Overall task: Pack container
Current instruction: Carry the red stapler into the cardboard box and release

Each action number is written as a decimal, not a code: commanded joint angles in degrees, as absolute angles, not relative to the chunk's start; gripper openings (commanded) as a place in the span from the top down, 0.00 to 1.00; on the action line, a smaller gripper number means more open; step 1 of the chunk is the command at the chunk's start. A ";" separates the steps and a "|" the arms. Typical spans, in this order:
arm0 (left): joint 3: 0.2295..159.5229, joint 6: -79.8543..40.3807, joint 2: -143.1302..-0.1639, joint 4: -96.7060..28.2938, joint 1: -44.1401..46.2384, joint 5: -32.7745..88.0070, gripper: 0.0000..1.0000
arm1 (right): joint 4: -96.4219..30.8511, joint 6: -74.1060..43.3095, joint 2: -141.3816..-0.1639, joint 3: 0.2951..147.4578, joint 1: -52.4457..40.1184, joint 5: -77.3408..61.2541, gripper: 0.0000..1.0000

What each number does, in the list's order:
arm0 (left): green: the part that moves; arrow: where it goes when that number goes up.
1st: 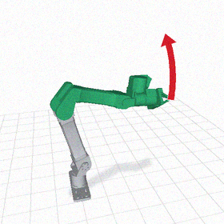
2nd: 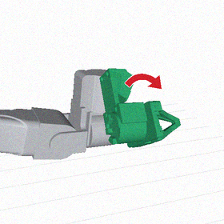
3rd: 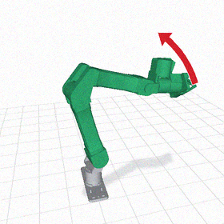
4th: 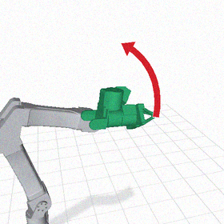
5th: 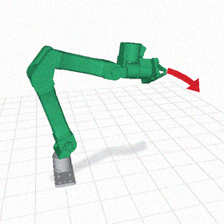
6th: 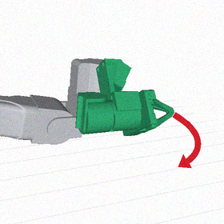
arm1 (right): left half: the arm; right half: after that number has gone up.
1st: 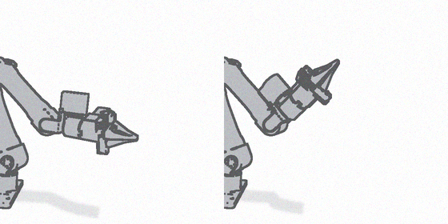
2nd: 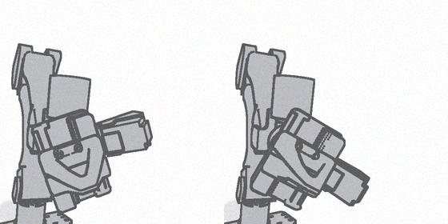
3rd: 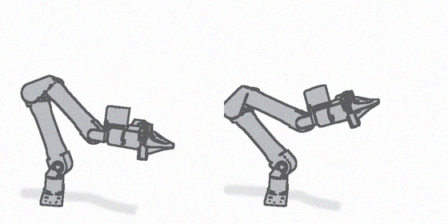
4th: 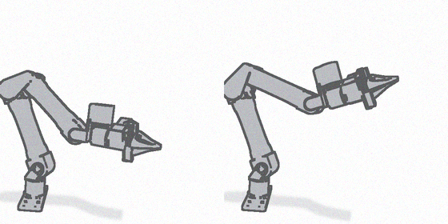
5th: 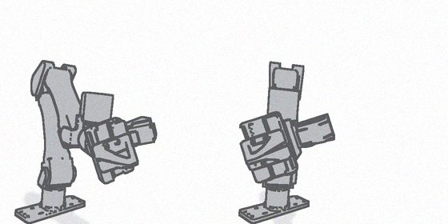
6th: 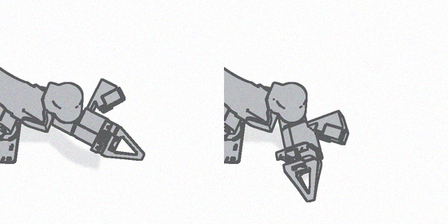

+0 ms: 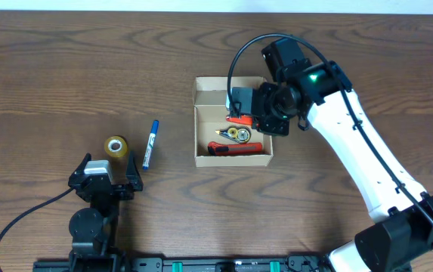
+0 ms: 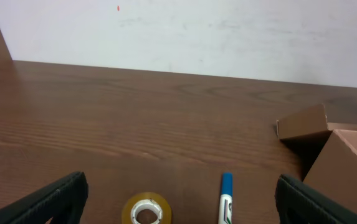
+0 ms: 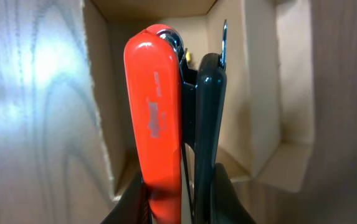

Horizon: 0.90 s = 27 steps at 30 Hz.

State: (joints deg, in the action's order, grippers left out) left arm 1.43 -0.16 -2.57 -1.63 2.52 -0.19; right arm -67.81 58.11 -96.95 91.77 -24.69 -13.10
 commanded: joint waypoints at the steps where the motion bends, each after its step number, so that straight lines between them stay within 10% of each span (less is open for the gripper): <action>1: 0.30 -0.45 -2.61 -2.76 2.63 0.05 0.05 | -66.00 60.93 -98.41 93.01 -25.28 -13.50 0.99; 27: 0.30 -0.43 -2.61 -2.76 2.63 0.03 0.05 | -62.61 64.36 -120.92 92.99 -27.42 -13.54 0.99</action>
State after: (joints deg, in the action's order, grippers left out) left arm 1.43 -0.16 -2.57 -1.63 2.52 -0.19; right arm -62.94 63.51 -118.08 92.01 -26.92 -12.86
